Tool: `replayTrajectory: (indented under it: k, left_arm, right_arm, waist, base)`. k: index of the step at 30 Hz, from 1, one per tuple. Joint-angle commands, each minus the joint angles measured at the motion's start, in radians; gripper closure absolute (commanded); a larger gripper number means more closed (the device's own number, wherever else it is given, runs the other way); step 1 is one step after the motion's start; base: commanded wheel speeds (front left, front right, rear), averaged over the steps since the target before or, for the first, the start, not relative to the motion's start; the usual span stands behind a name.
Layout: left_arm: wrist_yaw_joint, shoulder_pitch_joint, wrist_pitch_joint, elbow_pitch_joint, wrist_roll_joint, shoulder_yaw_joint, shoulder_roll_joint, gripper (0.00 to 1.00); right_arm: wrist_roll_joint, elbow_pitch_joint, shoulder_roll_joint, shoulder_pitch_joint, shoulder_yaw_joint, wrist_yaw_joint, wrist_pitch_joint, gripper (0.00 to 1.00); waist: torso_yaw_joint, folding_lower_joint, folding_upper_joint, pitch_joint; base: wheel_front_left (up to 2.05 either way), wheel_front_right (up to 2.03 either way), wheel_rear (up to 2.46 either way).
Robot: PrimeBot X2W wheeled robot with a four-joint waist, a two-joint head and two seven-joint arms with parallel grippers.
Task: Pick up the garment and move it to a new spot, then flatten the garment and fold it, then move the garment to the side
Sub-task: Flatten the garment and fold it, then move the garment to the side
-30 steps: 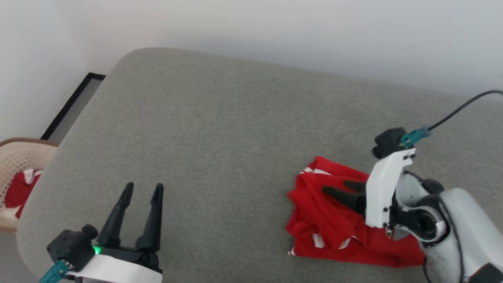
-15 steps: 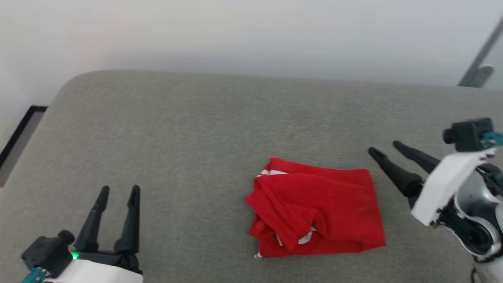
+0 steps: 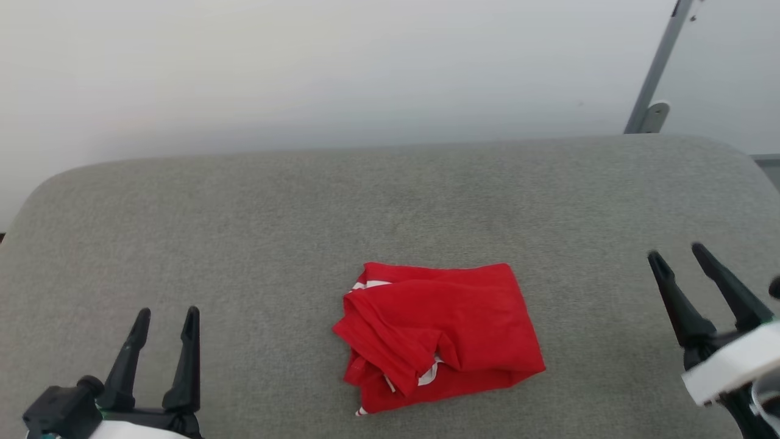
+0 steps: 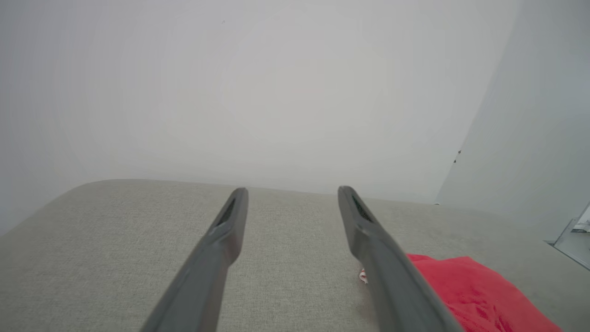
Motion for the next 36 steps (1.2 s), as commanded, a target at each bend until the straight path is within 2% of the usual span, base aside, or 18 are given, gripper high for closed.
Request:
replayTrajectory:
  k: [1, 6, 11, 18, 36]
  left_arm:
    - [-0.003, 0.013, -0.004, 0.003, 0.014, 0.002, 0.001, 0.00]
    - [-0.003, 0.030, -0.004, 0.026, 0.031, -0.007, 0.012, 0.00]
    - [-0.003, 0.033, -0.004, 0.050, 0.028, -0.002, 0.019, 0.00]
    - [-0.003, 0.028, -0.004, 0.075, 0.039, 0.034, 0.010, 0.00]
    - [-0.004, 0.027, -0.004, 0.087, 0.075, 0.087, -0.044, 0.00]
  right_arm:
    - [-0.010, 0.015, 0.000, 0.019, -0.005, -0.001, -0.022, 0.00]
    - [-0.040, 0.089, -0.012, 0.055, -0.009, -0.001, -0.151, 0.00]
    - [-0.056, 0.125, -0.013, 0.066, -0.010, -0.001, -0.207, 0.00]
    - [-0.070, 0.150, -0.003, 0.079, -0.024, -0.001, -0.234, 0.00]
    - [-0.117, 0.125, 0.100, 0.147, -0.098, -0.001, -0.240, 0.00]
  waist:
    - [-0.010, 0.0000, -0.0001, -0.009]
    - [-0.020, 0.0000, -0.0001, -0.026]
    - [-0.021, 0.0000, -0.0001, -0.038]
    - [-0.016, 0.0000, -0.0001, -0.047]
    - [0.011, 0.0000, -0.0001, -0.051]
  base:
    - [0.00, 0.00, 0.00]
    - [0.00, 0.00, 0.00]
    - [0.00, 0.00, 0.00]
    - [0.00, 0.00, 0.00]
    - [0.00, 0.00, 0.00]
